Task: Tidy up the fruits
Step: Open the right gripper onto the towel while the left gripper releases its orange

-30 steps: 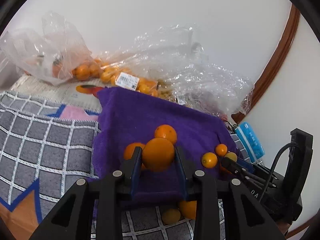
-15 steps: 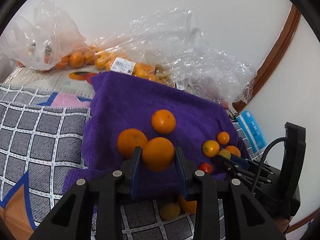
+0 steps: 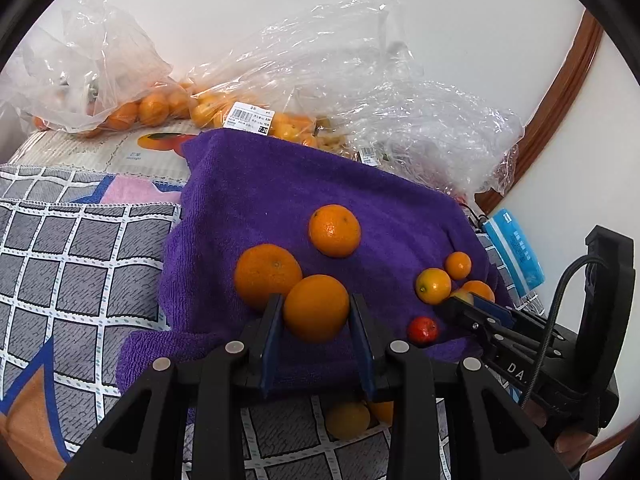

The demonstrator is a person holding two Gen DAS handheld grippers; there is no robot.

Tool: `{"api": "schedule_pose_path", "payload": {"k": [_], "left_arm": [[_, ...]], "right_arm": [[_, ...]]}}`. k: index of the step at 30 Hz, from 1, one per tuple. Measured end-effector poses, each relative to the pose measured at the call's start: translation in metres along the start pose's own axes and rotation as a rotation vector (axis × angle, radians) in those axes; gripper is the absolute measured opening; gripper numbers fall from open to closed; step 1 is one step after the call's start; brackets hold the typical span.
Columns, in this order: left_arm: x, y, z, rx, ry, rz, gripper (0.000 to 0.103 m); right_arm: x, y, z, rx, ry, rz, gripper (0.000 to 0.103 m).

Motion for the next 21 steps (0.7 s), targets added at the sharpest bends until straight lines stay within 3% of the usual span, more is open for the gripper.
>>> {"api": "schedule_pose_path", "payload": {"k": [5,10,21], "left_arm": [[0.000,0.000,0.000,-0.002,-0.002,0.002,0.031],[0.000,0.000,0.000,-0.004,-0.008,0.005,0.031],[-0.002,-0.001,-0.001,0.005,-0.018,0.006,0.034]], "right_arm": [[0.000,0.007,0.004,-0.028,-0.025,0.027,0.036],[-0.001,0.017,0.010,-0.079,-0.041,0.041,0.049],[-0.002,0.021,0.014,-0.130,-0.019,-0.011,0.052]]}}
Point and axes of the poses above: each gripper's, at about its wrist camera, not at the fingertips, and y roughly against the way its jaws point, x to its left, z to its top, the point moved 9 cm from there along -y, roughly the way its jaws point, and after that the axes turned 2 degrees about -y, right-handed, at the moved point
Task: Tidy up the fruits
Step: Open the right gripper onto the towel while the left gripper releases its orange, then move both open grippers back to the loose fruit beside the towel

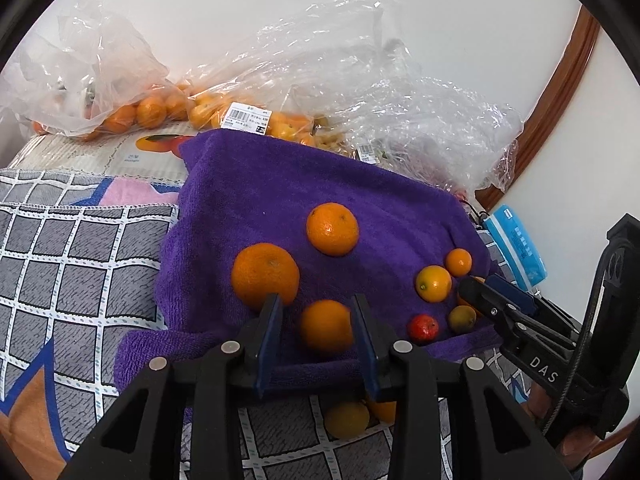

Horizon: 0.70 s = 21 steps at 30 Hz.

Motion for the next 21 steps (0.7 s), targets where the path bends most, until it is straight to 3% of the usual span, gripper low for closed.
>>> {"api": "schedule_pose_path", "payload": {"k": [3,11,21], "left_arm": [[-0.001,0.002,0.001,-0.006,0.000,-0.005,0.037],[0.003,0.019,0.014,-0.099,0.006,0.013,0.065],[0.004,0.029,0.020,-0.145,-0.008,0.038,0.069]], "right_arm": [[-0.001,0.000,0.000,-0.006,-0.002,-0.006,0.052],[-0.009,0.005,0.005,-0.041,-0.032,-0.054,0.055],[-0.020,0.007,0.006,0.001,-0.125,-0.013,0.057]]}}
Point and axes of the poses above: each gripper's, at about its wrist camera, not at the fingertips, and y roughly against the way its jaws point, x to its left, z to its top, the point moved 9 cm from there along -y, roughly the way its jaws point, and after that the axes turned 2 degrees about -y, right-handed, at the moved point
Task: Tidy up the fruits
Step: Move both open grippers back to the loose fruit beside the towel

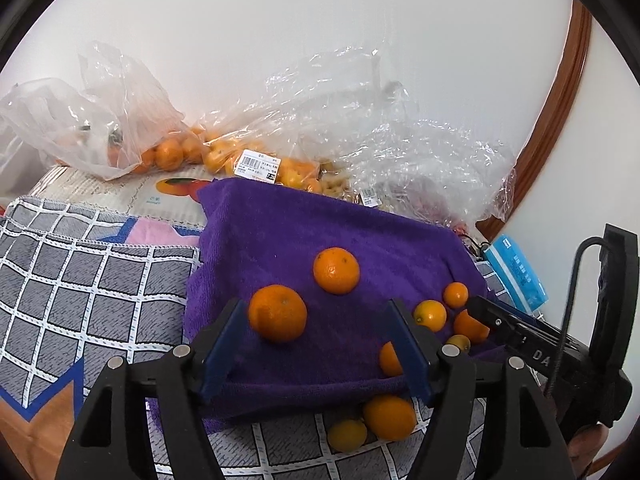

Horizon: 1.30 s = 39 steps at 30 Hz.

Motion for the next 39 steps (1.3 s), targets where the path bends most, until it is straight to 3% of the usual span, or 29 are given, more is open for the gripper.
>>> {"api": "schedule_pose_path", "payload": {"k": [6,12,17,23,29,35,39], "left_arm": [[0.001,0.010,0.006,-0.037,-0.013,0.046,0.069],[-0.002,0.015,0.008,-0.022,-0.022,0.032,0.068],[-0.009,0.035,0.017,-0.074,-0.032,0.020,0.068],[-0.010,0.058,0.019,-0.049,-0.016,0.002,0.069],[0.021,0.072,-0.005,0.004,0.017,0.062,0.069],[0.053,0.078,-0.037,0.059,0.002,0.145,0.068],[0.067,0.079,-0.053,0.072,0.020,0.159,0.068]], "right_arm": [[0.016,0.014,0.002,-0.033,0.029,0.053,0.057],[0.027,0.030,0.002,-0.061,0.061,0.065,0.052],[0.033,0.049,0.000,-0.060,0.066,0.059,0.051],[0.043,0.081,0.002,-0.100,0.083,0.053,0.051],[0.058,0.096,-0.013,-0.106,0.093,0.084,0.051],[0.073,0.083,-0.044,-0.051,0.111,0.089,0.051],[0.079,0.079,-0.060,-0.029,0.120,0.104,0.051]]}}
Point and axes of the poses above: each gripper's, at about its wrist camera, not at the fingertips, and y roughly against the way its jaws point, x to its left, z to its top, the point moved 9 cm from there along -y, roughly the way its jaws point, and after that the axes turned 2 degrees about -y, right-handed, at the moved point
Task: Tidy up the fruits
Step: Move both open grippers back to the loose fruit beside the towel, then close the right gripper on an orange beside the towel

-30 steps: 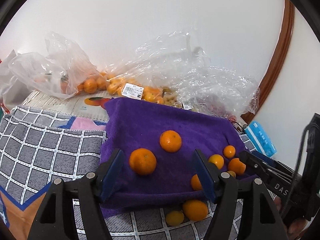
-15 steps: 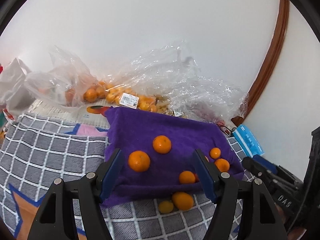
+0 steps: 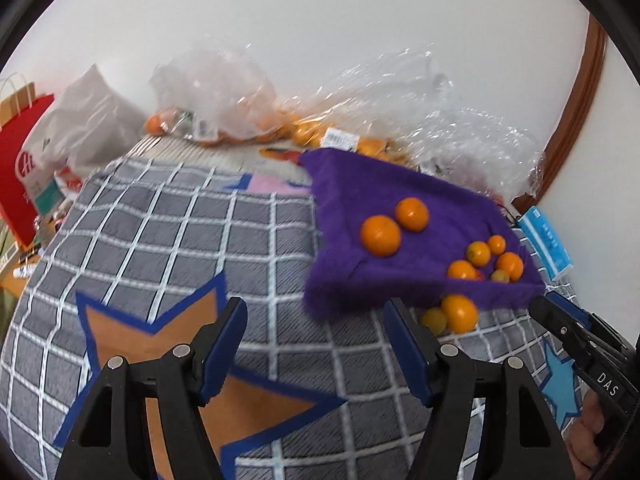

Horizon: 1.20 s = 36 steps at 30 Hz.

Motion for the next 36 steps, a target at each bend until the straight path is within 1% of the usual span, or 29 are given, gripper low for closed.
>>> {"api": "schedule_pose_path", "payload": {"k": [3,5,9,12,15,18,21,23,26,29,30,32,33,36], "left_arm": [[0.002,-0.004,-0.007,0.010,-0.007,0.007,0.068],[0.000,-0.006,-0.013,0.017,-0.028,0.007,0.068],[-0.004,-0.009,-0.018,0.015,-0.046,-0.007,0.068],[-0.002,-0.008,-0.018,0.014,-0.048,-0.015,0.068],[0.005,-0.009,-0.017,0.017,-0.008,-0.024,0.068],[0.010,-0.011,-0.017,0.033,0.034,-0.046,0.068],[0.015,-0.012,-0.017,0.028,0.061,-0.037,0.068],[0.017,-0.014,-0.017,0.033,0.065,-0.029,0.068],[0.017,-0.019,-0.021,0.053,0.065,-0.016,0.068],[0.020,-0.024,-0.025,0.075,0.075,-0.003,0.068],[0.021,-0.025,-0.025,0.074,0.078,-0.004,0.068],[0.023,-0.024,-0.025,0.065,0.087,0.005,0.068],[0.024,-0.024,-0.025,0.063,0.088,0.009,0.068],[0.022,-0.025,-0.025,0.059,0.067,0.028,0.068]], "right_arm": [[0.002,0.000,-0.007,-0.012,0.009,-0.026,0.051],[0.003,0.000,-0.009,-0.012,0.019,-0.034,0.051],[0.001,-0.001,-0.012,-0.016,0.008,-0.054,0.051],[-0.001,-0.007,-0.016,0.018,-0.013,-0.046,0.051],[0.000,-0.016,-0.021,0.053,-0.026,-0.028,0.051],[0.007,-0.024,-0.025,0.083,-0.024,0.005,0.043],[0.016,-0.029,-0.026,0.084,-0.009,0.035,0.042],[0.022,-0.034,-0.027,0.091,0.009,0.048,0.040],[0.026,-0.042,-0.026,0.099,0.023,0.048,0.038],[0.026,-0.050,-0.025,0.115,0.044,0.037,0.033],[0.026,-0.052,-0.024,0.116,0.052,0.033,0.031],[0.026,-0.056,-0.025,0.128,0.057,0.035,0.031],[0.027,-0.059,-0.027,0.139,0.061,0.039,0.029],[0.025,-0.064,-0.028,0.138,0.078,0.019,0.028]]}}
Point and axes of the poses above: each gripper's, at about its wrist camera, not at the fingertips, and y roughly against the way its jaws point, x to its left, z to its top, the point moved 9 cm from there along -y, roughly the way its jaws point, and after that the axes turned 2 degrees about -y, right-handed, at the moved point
